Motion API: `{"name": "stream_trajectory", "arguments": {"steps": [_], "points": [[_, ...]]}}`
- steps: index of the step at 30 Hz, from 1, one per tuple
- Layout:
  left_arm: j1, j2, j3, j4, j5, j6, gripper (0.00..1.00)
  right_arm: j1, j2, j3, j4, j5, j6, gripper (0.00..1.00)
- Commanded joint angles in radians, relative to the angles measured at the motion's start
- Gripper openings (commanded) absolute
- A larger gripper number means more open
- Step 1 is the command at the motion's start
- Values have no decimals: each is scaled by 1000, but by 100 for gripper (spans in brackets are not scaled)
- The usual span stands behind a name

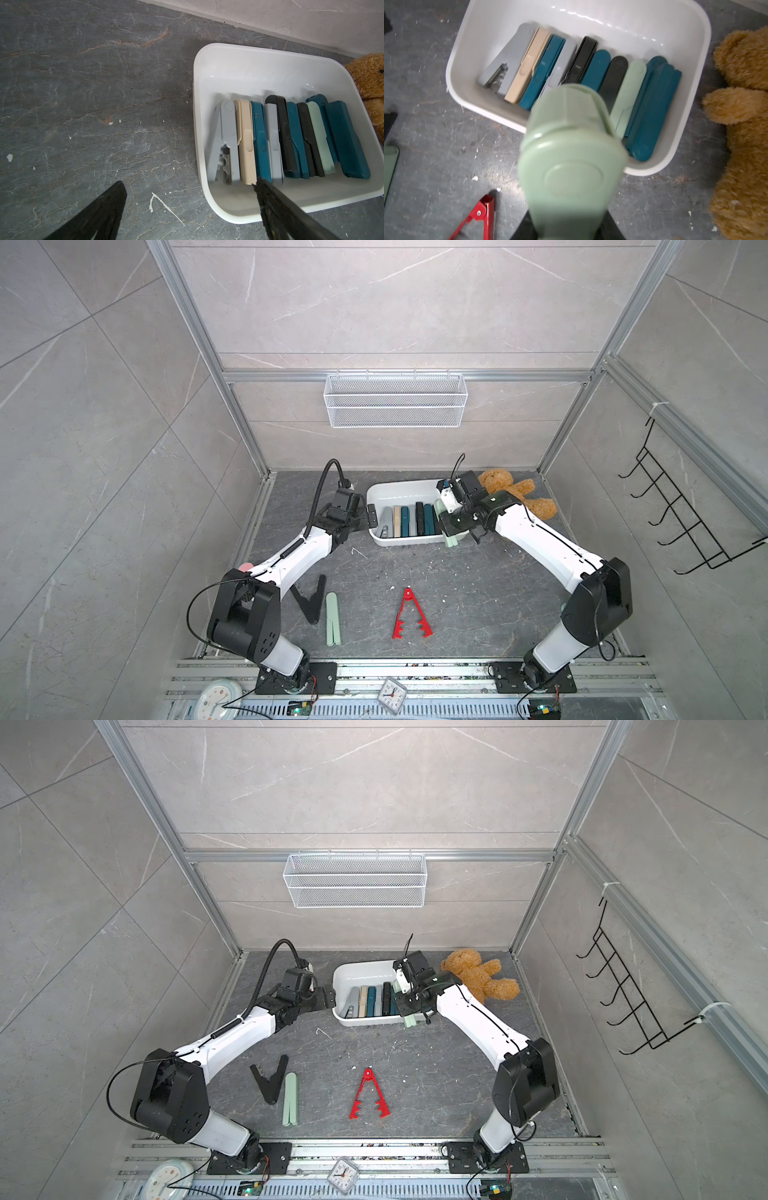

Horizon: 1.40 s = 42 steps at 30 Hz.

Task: Put the pruning pliers into the storage box
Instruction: Pick up the pruning pliers from the center of the board, then place the pruning pliers in the storage box.

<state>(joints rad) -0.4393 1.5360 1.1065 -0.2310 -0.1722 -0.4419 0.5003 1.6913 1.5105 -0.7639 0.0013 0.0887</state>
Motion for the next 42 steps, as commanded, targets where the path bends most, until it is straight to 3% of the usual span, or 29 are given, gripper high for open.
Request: {"name": "stream_trajectory", "arguments": {"steps": [1, 17, 29, 42], "points": [[-7, 4, 26, 22, 4, 10, 100, -9, 88, 78, 28, 49, 95, 26], [-13, -15, 15, 2, -16, 20, 100, -130, 450, 387, -93, 86, 165, 26], [-16, -12, 21, -10, -23, 29, 100, -142, 612, 537, -243, 126, 180, 29], [-17, 7, 42, -24, -18, 34, 100, -147, 678, 600, -322, 150, 189, 38]]}}
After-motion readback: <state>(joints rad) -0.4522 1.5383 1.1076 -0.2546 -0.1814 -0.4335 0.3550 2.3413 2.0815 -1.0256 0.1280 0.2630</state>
